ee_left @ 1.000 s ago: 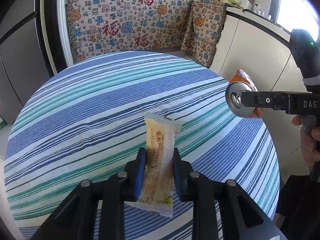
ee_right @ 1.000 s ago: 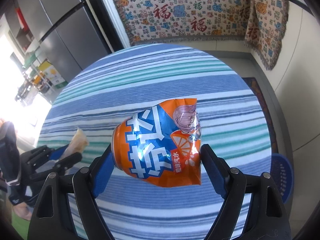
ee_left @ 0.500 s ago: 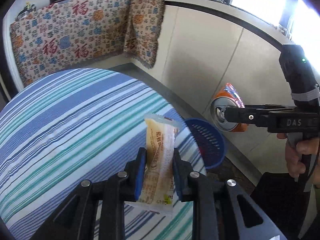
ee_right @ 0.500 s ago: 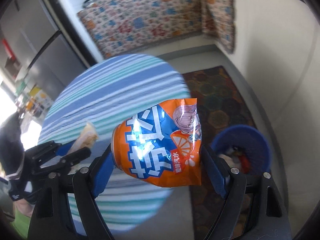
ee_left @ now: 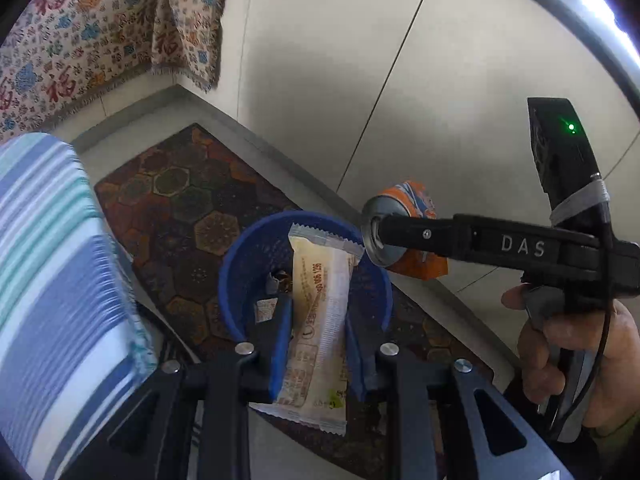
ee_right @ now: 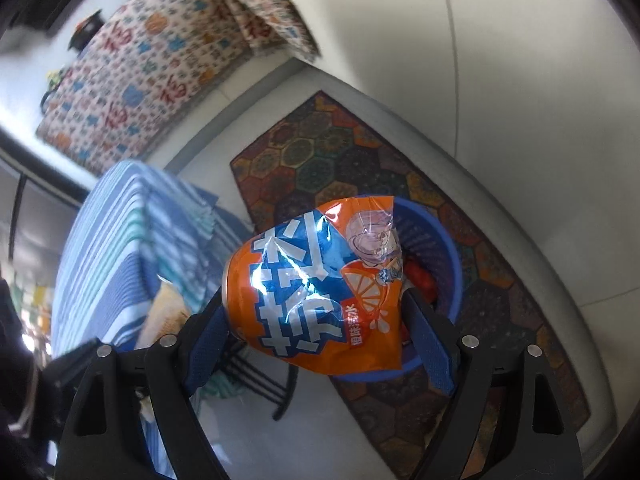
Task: Collect trash
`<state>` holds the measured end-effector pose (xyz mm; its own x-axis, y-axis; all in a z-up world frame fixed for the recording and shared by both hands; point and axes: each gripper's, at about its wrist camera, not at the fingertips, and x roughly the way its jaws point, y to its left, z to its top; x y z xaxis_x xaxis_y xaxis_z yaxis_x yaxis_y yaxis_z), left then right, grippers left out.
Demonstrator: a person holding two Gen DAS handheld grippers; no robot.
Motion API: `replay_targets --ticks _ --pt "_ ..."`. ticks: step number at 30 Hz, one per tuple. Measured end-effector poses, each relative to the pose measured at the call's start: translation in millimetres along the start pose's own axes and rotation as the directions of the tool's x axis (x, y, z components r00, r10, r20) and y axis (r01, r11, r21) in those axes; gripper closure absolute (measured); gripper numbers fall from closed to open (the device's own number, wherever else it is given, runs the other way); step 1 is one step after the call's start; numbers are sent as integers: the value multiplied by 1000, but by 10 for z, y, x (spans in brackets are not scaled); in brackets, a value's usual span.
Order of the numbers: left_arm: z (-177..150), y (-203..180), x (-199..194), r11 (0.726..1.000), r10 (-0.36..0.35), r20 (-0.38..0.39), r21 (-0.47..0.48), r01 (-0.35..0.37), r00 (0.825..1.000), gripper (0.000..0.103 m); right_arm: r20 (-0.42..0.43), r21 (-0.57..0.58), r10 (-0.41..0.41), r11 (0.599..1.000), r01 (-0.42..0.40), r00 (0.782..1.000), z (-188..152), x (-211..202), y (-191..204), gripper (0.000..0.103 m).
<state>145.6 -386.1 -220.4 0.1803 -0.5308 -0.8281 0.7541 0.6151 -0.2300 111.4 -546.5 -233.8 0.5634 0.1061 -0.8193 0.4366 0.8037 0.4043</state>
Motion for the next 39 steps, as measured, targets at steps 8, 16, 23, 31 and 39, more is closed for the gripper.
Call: replay_targets --ticks 8,16,23,31,39 --pt "117 92 719 999 14 -77 -34 -17 997 63 -28 147 51 988 -47 998 125 495 -462 15" --pt "178 83 573 999 15 20 -45 -14 1000 36 10 228 50 972 -51 999 82 578 -802 1" --pt "115 -53 -164 999 53 141 -20 -51 989 16 103 81 -56 996 48 993 29 -141 -546 1" --pt "-194 -394 -970 991 124 202 17 -130 972 0 201 -60 -142 986 157 969 -579 -1152 -190 0" --pt "-500 -663 -1448 966 234 258 49 -255 937 0 243 -64 -201 973 222 949 -1168 -1653 38 0"
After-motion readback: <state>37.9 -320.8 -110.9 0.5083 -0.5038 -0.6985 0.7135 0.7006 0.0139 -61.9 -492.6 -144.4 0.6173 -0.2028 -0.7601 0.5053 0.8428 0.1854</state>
